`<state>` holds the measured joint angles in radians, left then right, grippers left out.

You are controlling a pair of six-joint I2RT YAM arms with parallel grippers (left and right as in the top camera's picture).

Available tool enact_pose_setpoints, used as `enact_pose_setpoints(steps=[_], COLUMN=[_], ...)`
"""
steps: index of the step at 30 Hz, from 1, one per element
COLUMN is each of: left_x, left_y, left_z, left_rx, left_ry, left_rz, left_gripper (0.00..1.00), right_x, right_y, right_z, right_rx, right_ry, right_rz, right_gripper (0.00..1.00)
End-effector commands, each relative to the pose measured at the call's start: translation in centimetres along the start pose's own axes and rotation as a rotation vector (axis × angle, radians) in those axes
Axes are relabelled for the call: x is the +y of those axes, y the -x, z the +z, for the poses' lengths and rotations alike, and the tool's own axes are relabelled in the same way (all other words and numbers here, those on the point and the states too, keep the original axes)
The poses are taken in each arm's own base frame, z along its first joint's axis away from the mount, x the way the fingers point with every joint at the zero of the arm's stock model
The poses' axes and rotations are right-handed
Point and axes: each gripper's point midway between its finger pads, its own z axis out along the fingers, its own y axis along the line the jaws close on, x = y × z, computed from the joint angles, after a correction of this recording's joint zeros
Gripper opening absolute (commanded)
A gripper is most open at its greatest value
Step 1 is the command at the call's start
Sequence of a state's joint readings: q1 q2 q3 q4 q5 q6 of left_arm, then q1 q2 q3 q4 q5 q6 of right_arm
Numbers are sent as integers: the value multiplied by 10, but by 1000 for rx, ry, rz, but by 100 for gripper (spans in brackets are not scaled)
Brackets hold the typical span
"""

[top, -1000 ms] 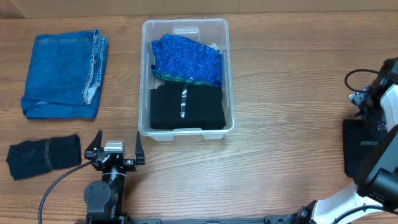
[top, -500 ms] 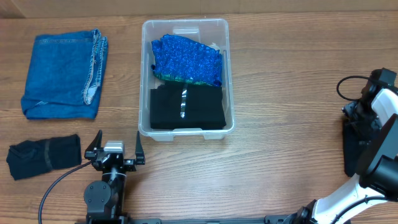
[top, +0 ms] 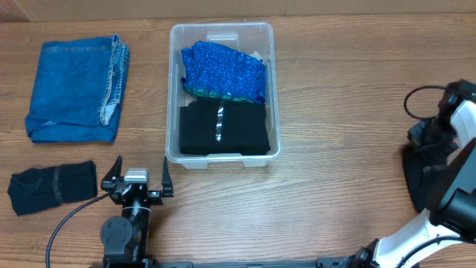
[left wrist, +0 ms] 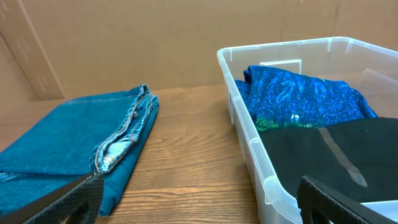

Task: Pack container
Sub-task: 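Grasp the small black cloth and carry it over the bin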

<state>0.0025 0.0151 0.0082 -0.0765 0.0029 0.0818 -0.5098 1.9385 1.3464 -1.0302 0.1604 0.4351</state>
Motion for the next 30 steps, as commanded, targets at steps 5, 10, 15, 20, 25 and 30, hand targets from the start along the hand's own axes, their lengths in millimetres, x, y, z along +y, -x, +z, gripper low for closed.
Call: enact_pose_setpoints(steps=[5, 10, 15, 20, 25, 30], left_x=[3, 3, 3, 3, 3, 3], left_y=[1, 1, 1, 1, 1, 1], left_z=[0, 0, 0, 0, 0, 0], left_rx=[-7, -7, -7, -7, -7, -7], left_ry=[17, 17, 17, 17, 17, 17], left_rz=[8, 8, 8, 8, 8, 8], left_gripper=[100, 100, 100, 100, 100, 100], right_x=[81, 127, 182, 232, 273, 300], right_y=[3, -31, -86, -132, -190, -232], right_z=[-156, -243, -308, -355, -397, -400], right_rx=[-158, -303, -422, -579, -776, -824], right_ry=[488, 687, 798, 879, 942, 958], right_rz=[-387, -592, -778, -861, -943, -993], right_gripper=[4, 4, 4, 4, 4, 4])
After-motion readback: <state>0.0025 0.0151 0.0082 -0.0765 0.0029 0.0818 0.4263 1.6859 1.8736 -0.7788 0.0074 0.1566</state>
